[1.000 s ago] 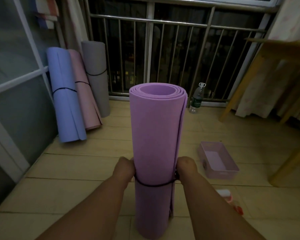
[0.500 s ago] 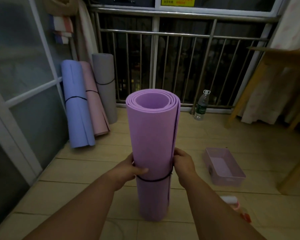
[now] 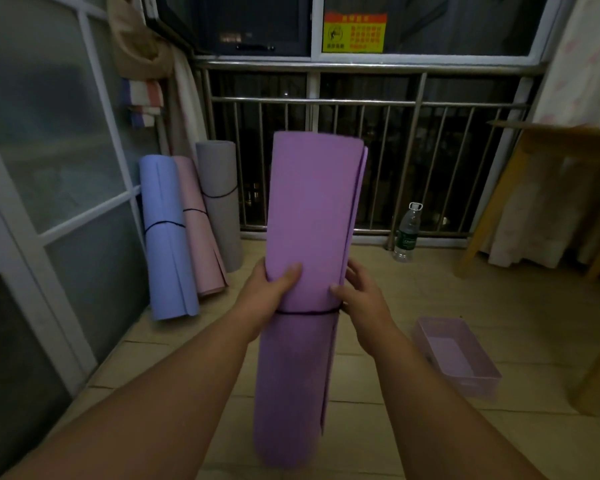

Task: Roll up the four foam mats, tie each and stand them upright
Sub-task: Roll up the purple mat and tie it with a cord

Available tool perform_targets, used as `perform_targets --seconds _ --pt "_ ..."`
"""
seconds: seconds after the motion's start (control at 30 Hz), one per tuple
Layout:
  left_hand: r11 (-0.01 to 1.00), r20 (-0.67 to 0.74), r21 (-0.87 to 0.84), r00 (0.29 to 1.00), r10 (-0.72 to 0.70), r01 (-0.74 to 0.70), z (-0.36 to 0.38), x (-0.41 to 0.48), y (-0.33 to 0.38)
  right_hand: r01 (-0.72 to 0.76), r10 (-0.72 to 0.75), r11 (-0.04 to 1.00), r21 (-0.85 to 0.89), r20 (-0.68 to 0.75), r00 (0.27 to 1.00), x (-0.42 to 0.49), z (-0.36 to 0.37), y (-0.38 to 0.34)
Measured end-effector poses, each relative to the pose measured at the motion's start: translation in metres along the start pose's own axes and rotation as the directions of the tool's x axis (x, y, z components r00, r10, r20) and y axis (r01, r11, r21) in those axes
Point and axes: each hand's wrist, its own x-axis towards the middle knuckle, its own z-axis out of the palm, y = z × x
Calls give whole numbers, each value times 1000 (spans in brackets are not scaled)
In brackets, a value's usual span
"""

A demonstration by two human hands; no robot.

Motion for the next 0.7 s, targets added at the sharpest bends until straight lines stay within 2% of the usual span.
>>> perform_targets --seconds 0.13,0.27,0.43,0.57,0.7 --pt "998 -77 9 995 67 -66 0 21 29 102 -107 991 -91 -48 993 21 14 -18" --pt "994 -135 41 985 103 -98 -7 51 23 121 -131 980 -158 -55 990 55 26 -14" --pt "993 -191 79 977 98 -85 -21 118 -5 125 -134 967 -222 -26 991 124 39 16" --pt "979 -286 136 940 186 -153 -36 186 -47 175 -182 954 -245 -6 983 190 56 62" --pt "976 -309 139 929 204 -168 -60 229 -77 162 -162 963 -216 17 987 232 75 98"
